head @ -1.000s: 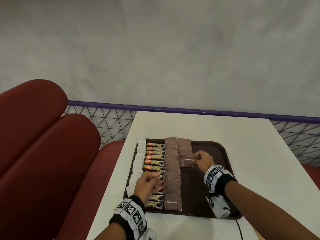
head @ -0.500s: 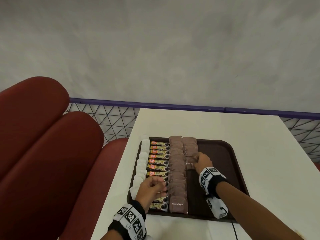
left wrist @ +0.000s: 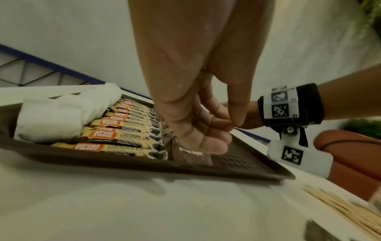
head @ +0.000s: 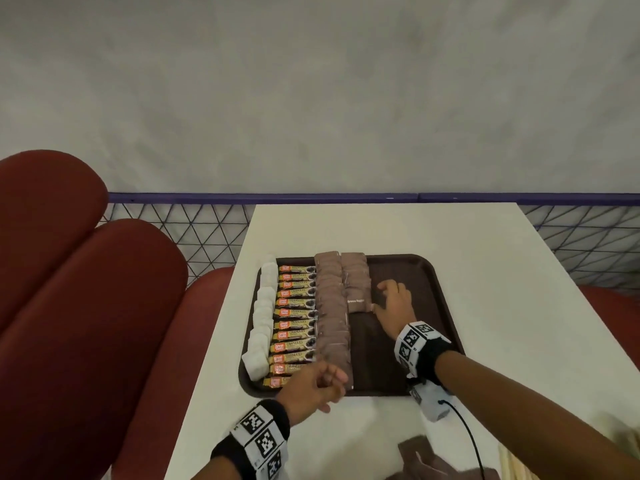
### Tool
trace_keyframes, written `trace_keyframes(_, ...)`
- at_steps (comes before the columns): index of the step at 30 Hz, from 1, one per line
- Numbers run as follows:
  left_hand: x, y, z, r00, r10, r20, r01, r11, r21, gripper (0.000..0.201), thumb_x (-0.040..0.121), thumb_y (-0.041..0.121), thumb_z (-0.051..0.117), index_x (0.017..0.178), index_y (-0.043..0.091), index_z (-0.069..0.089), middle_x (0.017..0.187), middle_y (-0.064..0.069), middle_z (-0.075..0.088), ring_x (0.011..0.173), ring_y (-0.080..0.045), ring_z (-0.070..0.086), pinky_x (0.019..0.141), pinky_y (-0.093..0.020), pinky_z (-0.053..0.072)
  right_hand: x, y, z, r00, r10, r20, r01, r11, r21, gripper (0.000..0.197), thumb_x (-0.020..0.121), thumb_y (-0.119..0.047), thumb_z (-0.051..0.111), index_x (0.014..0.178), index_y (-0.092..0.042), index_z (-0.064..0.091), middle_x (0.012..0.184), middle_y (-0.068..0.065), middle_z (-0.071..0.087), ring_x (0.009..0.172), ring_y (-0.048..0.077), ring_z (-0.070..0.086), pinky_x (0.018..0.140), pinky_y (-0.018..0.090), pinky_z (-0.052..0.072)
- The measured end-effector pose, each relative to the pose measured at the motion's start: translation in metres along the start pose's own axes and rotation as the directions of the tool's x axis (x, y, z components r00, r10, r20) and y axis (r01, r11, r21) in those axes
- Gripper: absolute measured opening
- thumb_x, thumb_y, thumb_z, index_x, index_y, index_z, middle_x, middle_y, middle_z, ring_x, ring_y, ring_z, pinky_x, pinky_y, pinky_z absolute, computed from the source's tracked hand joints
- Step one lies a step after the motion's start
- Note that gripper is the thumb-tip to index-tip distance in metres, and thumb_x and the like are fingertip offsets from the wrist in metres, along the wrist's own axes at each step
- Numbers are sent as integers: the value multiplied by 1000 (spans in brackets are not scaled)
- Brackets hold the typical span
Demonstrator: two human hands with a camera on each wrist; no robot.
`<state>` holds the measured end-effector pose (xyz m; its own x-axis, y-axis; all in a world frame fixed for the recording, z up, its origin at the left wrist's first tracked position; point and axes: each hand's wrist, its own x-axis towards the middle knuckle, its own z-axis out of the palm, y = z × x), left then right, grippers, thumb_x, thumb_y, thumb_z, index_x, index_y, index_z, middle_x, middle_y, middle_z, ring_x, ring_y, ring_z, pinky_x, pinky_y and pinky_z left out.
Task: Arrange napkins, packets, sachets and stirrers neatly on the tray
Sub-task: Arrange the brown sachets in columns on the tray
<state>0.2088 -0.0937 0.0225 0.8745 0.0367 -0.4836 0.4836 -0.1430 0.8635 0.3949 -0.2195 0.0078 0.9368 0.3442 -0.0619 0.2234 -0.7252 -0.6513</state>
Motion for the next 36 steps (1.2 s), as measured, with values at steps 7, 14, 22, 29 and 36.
trace_keyframes(7, -20, -15, 41, 985, 64, 160, -134, 867, 480, 29, 87, 17, 63, 113, 28, 55, 113, 7, 53, 94, -5, 50, 80, -13, 42, -79, 41, -38, 973, -119, 198, 127, 991, -29, 33, 83, -11, 64, 114, -7, 53, 108, 7, 49, 111, 24, 45, 95, 26, 34)
trace_keyframes(14, -25, -25, 83, 963, 35, 266, -219, 675, 704, 78, 81, 34, 69, 145, 27, 26, 151, 2, 25, 137, -17, 23, 111, -26, 21, -158, 83, -70, 818, -72, 570, 251, 937, -241, 52, 83, -28, 66, 127, -11, 45, 128, 10, 40, 120, 25, 35, 100, 29, 30)
trace_keyframes(22, -36, -36, 108, 965, 7, 262, -238, 443, 864, 123, 61, 53, 78, 150, 26, -3, 156, 2, 5, 141, -22, 12, 114, -40, 22, -212, 103, -90, 720, 32, 693, 489, 686, -539, 101, 68, -44, 76, 146, -18, 16, 142, 9, 28, 126, 26, 33, 103, 39, 37)
trace_keyframes(29, -40, -44, 117, 963, 44, 264, -263, 348, 900, 126, 61, 55, 77, 150, 22, -6, 155, -2, 6, 141, -23, 12, 115, -38, 20, -221, 102, -73, 744, -53, 666, 527, 659, -537, 91, 72, -32, 75, 142, -11, 22, 135, 10, 35, 118, 25, 38, 98, 36, 39)
trace_keyframes(36, -34, -45, 106, 974, 79, 211, -215, 604, 768, 97, 75, 35, 73, 149, 25, 12, 141, -2, 25, 128, -19, 27, 106, -25, 31, -203, 85, -39, 809, -109, 577, 355, 873, -334, 79, 75, -19, 73, 140, -11, 28, 130, 8, 41, 118, 24, 40, 96, 36, 40)
